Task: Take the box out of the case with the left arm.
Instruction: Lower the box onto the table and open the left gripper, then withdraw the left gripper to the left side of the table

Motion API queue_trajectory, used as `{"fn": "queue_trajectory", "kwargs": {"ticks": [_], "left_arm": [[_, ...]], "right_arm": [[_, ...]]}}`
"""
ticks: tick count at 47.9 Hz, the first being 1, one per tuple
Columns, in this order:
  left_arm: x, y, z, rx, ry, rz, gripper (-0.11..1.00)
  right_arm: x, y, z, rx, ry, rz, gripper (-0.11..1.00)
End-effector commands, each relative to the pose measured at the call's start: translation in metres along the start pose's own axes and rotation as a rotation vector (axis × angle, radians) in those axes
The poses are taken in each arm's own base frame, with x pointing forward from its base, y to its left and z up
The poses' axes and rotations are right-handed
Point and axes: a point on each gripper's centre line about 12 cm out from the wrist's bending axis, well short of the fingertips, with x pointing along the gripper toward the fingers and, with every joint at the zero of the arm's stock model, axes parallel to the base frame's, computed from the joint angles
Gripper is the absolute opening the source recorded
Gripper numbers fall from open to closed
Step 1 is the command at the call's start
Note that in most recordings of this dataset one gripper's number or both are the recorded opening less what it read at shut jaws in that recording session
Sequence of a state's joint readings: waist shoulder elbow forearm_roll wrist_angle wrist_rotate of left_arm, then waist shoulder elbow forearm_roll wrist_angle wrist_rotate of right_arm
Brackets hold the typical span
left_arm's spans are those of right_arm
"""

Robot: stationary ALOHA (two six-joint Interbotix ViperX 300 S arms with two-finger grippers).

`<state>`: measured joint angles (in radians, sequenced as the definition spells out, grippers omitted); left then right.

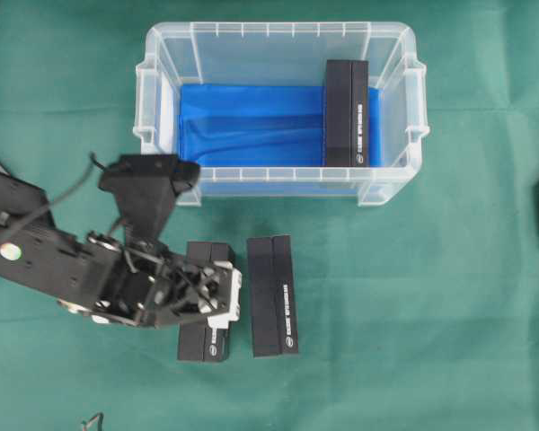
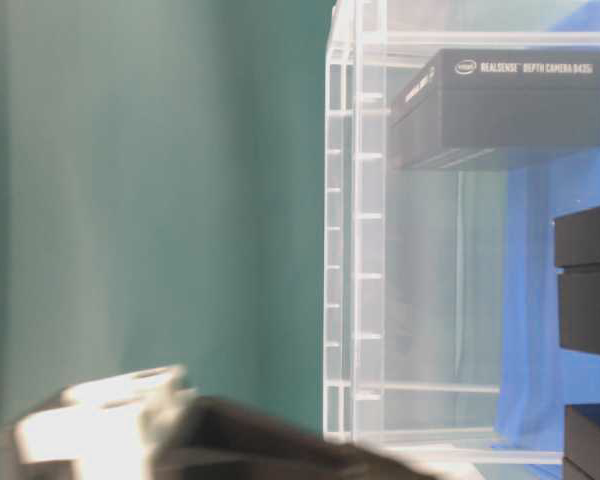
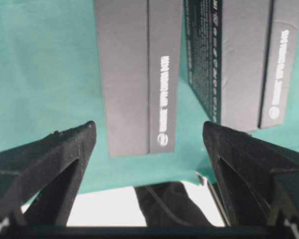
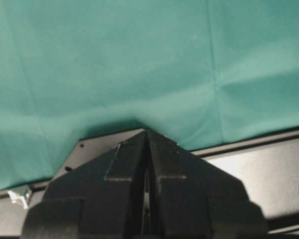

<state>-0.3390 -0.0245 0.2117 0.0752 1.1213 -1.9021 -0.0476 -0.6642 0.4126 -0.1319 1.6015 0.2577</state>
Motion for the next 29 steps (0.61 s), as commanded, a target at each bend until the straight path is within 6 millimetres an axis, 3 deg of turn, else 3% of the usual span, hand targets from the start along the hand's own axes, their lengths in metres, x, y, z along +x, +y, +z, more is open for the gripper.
{"fn": "queue_trajectory", "kwargs": {"ticks": [1, 10, 29], "left_arm": [[-0.045, -0.007, 0.007, -0.017, 0.002, -0.055, 0.90], [-0.079, -0.009, 0.013, -0.018, -0.015, -0.066, 0.90], [-0.079, -0.004, 0.014, 0.000, -0.021, -0.046, 0.90]], "right_arm": [[-0.005, 0.000, 0.002, 0.005, -0.011, 0.004, 0.00], [-0.005, 0.000, 0.002, 0.003, -0.011, 0.004, 0.00], [-0.004, -0.001, 0.002, 0.002, -0.015, 0.001, 0.00]]}}
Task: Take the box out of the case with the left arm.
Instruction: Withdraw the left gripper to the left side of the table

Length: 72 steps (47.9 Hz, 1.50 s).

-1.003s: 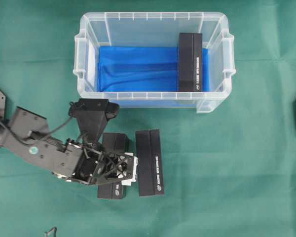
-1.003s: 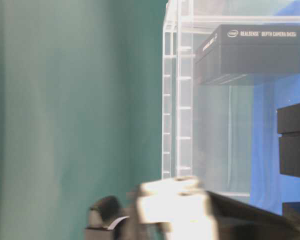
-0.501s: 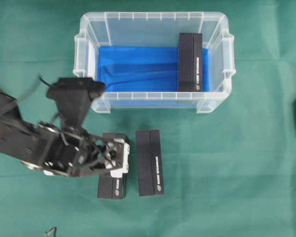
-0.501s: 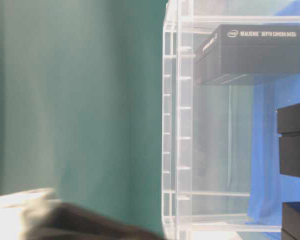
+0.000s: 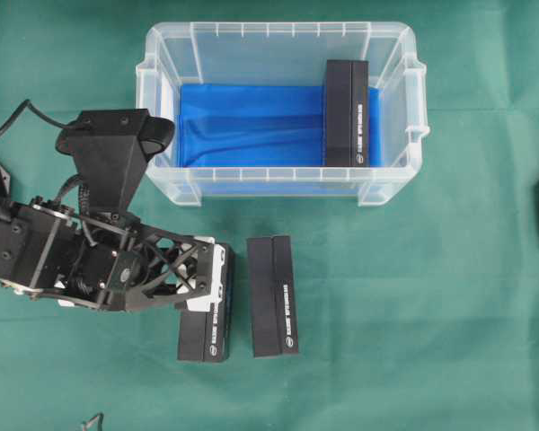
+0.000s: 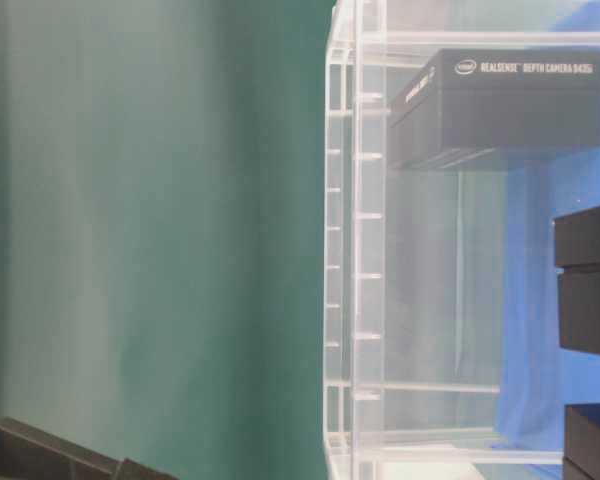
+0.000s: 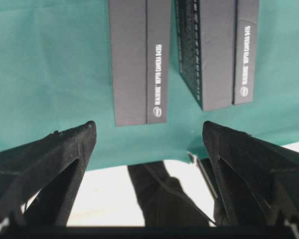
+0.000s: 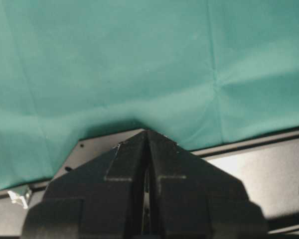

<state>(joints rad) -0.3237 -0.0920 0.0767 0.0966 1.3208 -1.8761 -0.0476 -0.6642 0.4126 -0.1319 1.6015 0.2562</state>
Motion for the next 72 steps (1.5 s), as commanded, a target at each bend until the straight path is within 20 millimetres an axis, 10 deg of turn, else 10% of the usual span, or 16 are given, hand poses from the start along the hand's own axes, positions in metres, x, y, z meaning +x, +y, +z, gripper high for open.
{"fn": "queue_trajectory", "kwargs": {"ticks": [1, 43, 59, 72], "left_arm": [[-0.015, 0.003, 0.003, -0.001, 0.007, -0.036, 0.90], [-0.034, 0.128, 0.034, 0.025, 0.018, -0.044, 0.90], [-0.034, 0.126, 0.041, 0.051, 0.008, -0.045, 0.90], [-0.033, 0.121, 0.086, 0.081, -0.058, -0.034, 0.90]], "right_arm": [[-0.004, -0.001, 0.002, 0.003, -0.015, 0.001, 0.00], [0.017, -0.001, -0.006, -0.008, 0.047, -0.025, 0.00], [0.018, -0.001, -0.007, -0.011, 0.048, -0.027, 0.00], [0.016, -0.002, -0.008, -0.010, 0.035, -0.024, 0.00]]}}
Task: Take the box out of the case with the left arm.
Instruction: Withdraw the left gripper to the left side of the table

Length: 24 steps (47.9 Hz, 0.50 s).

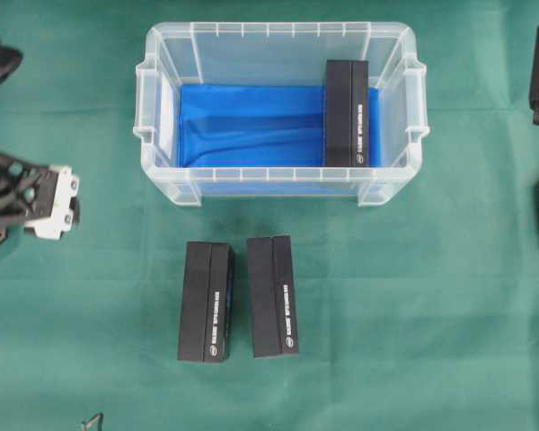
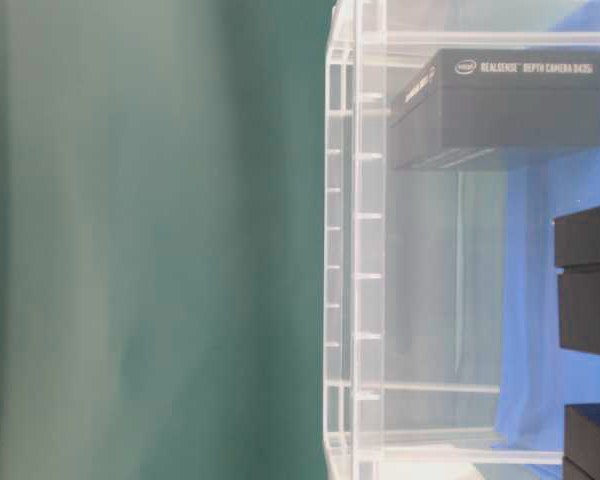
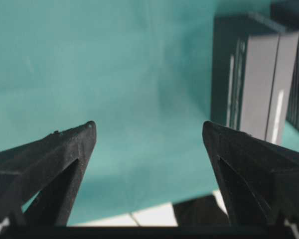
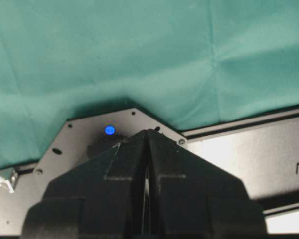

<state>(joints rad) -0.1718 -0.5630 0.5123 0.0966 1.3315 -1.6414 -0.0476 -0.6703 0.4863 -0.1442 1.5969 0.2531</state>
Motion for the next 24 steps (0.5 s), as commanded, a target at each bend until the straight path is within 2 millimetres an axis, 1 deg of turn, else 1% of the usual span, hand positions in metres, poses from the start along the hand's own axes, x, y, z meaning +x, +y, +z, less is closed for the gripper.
{"fn": "queue_trajectory", "kwargs": {"ticks": [1, 13, 24], "left_arm": [[-0.005, -0.002, 0.017, -0.001, -0.024, -0.014, 0.90], [-0.005, 0.006, 0.067, 0.005, -0.088, 0.009, 0.90], [-0.004, 0.016, 0.098, 0.023, -0.122, 0.038, 0.90]], "right_arm": [[-0.005, -0.001, 0.001, 0.003, -0.022, 0.004, 0.00], [-0.005, -0.001, 0.000, 0.003, -0.028, 0.005, 0.00], [-0.006, -0.001, 0.000, 0.003, -0.031, 0.006, 0.00]]}}
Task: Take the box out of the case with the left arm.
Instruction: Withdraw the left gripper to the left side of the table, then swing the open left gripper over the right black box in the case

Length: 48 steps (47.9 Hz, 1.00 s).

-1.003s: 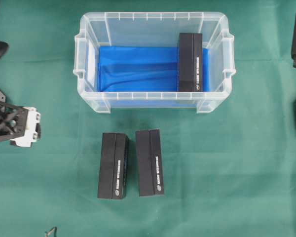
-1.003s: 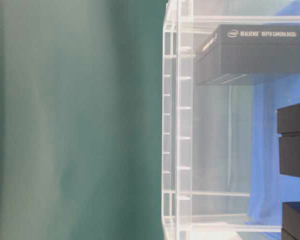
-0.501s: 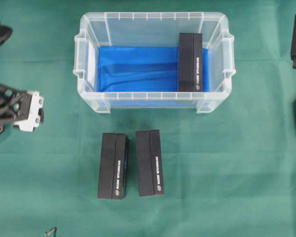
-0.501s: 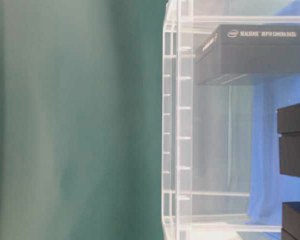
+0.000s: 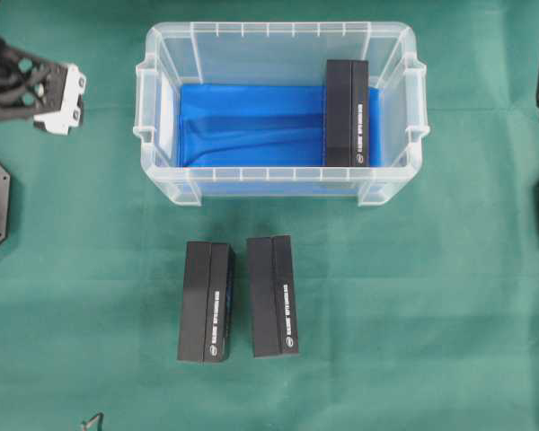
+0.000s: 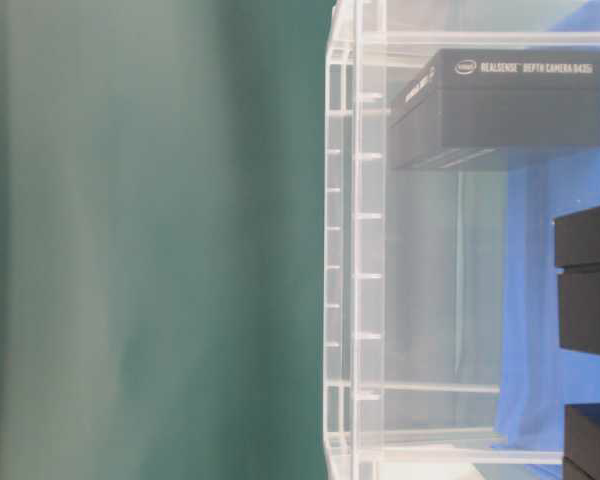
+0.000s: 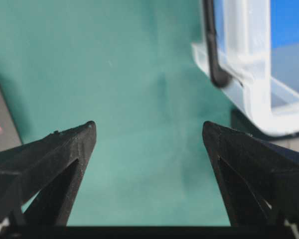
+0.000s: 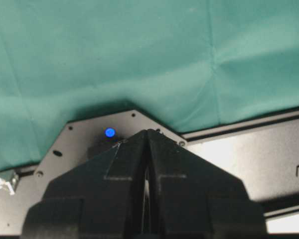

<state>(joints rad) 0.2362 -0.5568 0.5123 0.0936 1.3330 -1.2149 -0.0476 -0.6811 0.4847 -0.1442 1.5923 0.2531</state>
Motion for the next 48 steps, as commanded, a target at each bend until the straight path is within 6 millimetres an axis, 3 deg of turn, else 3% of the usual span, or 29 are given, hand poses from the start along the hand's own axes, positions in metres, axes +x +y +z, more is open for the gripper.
{"fn": "queue_trajectory", "kwargs": {"ticks": [1, 8, 38, 48], "left_arm": [[-0.0064, 0.0004, 0.0119, -0.015, -0.019, -0.021, 0.90], [-0.0063, 0.0037, 0.0188, -0.019, -0.023, -0.017, 0.90], [-0.0063, 0.0025, 0.0167, -0.031, -0.007, -0.026, 0.90], [-0.0059, -0.0046, 0.0176, -0.036, -0.005, -0.044, 0.90]], "right_arm": [[-0.0030, -0.0004, 0.0014, 0.002, -0.015, 0.004, 0.00], [-0.0030, -0.0005, 0.0014, 0.002, -0.015, 0.002, 0.00], [-0.0024, -0.0003, 0.0019, 0.001, -0.012, 0.001, 0.00], [-0.0021, 0.0001, 0.0034, 0.001, -0.021, 0.004, 0.00]]}}
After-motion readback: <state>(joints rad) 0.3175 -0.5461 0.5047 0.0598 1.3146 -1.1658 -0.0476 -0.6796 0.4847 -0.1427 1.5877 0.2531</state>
